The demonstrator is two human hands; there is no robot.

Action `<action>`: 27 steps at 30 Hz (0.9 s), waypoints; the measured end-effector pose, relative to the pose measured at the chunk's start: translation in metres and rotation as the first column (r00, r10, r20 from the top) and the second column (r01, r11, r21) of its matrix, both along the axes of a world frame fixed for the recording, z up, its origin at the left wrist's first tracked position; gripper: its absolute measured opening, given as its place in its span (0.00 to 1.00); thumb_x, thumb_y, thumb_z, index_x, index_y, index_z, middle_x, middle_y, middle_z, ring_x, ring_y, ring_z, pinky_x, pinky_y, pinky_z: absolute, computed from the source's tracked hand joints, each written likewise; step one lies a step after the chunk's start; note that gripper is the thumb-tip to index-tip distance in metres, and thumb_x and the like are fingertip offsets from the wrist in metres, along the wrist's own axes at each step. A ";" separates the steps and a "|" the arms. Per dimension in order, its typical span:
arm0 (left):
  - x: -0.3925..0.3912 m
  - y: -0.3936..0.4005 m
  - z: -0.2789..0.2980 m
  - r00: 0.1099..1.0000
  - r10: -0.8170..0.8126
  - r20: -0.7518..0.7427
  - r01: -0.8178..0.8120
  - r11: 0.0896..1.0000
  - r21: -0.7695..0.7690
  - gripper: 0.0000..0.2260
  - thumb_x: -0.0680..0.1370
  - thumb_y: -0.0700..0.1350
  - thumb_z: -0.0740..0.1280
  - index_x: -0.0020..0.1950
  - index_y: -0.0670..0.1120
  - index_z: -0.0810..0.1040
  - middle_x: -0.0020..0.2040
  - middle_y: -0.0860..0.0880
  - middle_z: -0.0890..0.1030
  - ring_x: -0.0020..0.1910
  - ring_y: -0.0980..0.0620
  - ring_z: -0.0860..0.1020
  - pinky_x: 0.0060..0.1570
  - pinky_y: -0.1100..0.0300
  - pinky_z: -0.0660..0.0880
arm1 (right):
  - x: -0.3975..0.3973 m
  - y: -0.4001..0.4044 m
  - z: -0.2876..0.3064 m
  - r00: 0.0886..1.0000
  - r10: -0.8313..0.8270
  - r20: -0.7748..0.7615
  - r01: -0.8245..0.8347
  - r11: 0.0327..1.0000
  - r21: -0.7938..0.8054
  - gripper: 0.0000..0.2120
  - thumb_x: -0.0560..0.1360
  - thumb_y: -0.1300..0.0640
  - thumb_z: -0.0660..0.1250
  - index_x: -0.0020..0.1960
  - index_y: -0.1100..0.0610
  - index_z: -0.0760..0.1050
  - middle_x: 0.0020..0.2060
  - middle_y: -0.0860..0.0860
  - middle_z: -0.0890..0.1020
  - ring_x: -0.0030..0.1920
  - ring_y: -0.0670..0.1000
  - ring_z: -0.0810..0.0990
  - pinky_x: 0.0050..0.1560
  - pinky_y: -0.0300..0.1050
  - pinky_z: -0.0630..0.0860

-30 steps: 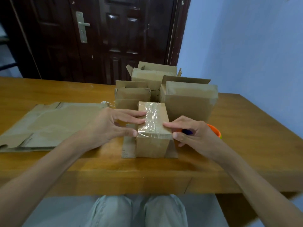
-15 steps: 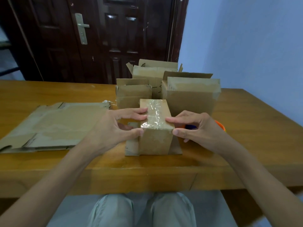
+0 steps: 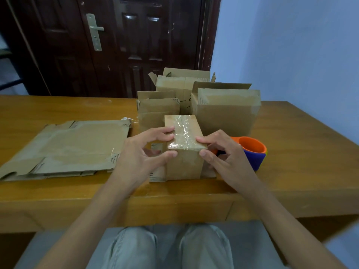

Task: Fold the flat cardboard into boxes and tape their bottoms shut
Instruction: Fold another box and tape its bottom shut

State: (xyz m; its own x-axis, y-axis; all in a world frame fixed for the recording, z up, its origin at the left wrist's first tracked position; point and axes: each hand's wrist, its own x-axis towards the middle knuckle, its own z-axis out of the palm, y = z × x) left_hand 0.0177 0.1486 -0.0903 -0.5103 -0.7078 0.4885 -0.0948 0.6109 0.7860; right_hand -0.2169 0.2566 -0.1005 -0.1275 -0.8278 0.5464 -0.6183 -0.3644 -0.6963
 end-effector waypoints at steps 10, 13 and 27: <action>-0.006 0.007 -0.004 0.994 0.003 -0.114 -0.002 1.000 0.013 0.21 0.82 0.63 0.61 0.64 0.52 0.84 0.67 0.60 0.81 0.69 0.58 0.77 0.60 0.51 0.81 | 0.006 0.006 0.011 0.997 -0.017 0.075 0.012 0.997 0.078 0.16 0.84 0.43 0.63 0.65 0.48 0.81 0.56 0.43 0.83 0.58 0.52 0.82 0.46 0.44 0.82; -0.017 0.013 0.008 0.987 0.136 -0.083 -0.138 0.990 -0.010 0.12 0.81 0.59 0.66 0.53 0.53 0.84 0.60 0.59 0.84 0.63 0.62 0.79 0.57 0.51 0.82 | 0.020 0.002 0.018 0.987 -0.116 0.108 0.106 0.990 0.093 0.13 0.83 0.39 0.64 0.51 0.45 0.81 0.46 0.45 0.83 0.51 0.52 0.83 0.44 0.56 0.83; -0.007 0.009 0.003 0.998 0.045 -0.036 -0.044 0.999 0.027 0.17 0.73 0.56 0.76 0.60 0.52 0.83 0.66 0.62 0.80 0.68 0.58 0.78 0.55 0.51 0.84 | 0.004 0.009 0.022 0.998 -0.005 0.070 -0.009 0.980 0.199 0.16 0.78 0.43 0.72 0.65 0.43 0.80 0.58 0.41 0.82 0.59 0.49 0.83 0.46 0.43 0.83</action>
